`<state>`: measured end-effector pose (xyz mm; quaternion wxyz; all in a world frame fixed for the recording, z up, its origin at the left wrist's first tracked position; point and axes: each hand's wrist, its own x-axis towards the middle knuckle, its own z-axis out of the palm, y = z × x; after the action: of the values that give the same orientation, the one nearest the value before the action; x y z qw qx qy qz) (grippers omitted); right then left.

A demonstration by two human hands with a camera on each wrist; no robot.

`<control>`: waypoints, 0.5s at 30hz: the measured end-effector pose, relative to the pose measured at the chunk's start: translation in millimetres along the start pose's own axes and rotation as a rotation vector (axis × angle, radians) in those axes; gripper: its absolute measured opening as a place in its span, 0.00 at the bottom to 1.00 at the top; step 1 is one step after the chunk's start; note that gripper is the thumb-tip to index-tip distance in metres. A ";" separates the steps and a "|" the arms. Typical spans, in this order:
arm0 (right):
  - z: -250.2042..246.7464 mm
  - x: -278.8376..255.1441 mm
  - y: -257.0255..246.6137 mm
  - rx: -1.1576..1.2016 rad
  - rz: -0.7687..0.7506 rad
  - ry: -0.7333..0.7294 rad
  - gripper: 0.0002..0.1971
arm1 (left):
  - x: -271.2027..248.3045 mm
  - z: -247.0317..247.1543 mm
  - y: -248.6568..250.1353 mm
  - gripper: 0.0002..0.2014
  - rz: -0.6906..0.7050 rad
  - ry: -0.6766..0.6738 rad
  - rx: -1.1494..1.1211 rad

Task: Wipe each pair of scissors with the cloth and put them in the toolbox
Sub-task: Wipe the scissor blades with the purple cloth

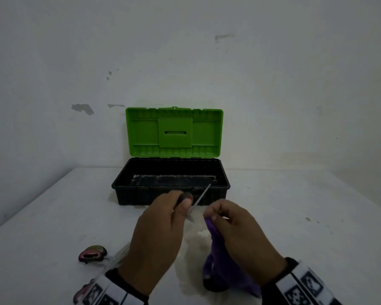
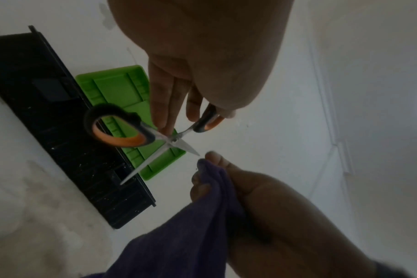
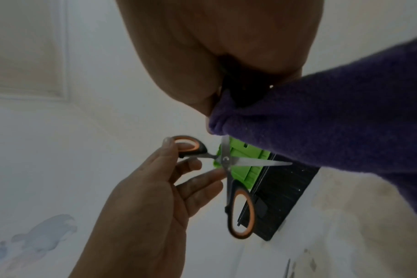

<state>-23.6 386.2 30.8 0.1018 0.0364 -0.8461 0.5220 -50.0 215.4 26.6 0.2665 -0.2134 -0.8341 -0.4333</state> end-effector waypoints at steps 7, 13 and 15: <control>8.1 -2.0 -12.3 0.254 0.106 -0.121 0.18 | -9.9 3.6 1.1 0.18 0.289 -0.054 0.245; 8.6 0.5 -13.3 0.326 0.066 -0.034 0.21 | -8.1 7.5 0.6 0.16 0.450 -0.124 0.445; 9.6 0.6 -9.8 0.293 0.064 0.007 0.19 | -9.4 8.4 -0.9 0.15 0.469 -0.165 0.461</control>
<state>-23.9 373.2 35.4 0.0815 0.0220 -0.7611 0.6431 -45.6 220.8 16.1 0.3318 -0.3681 -0.8570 -0.1412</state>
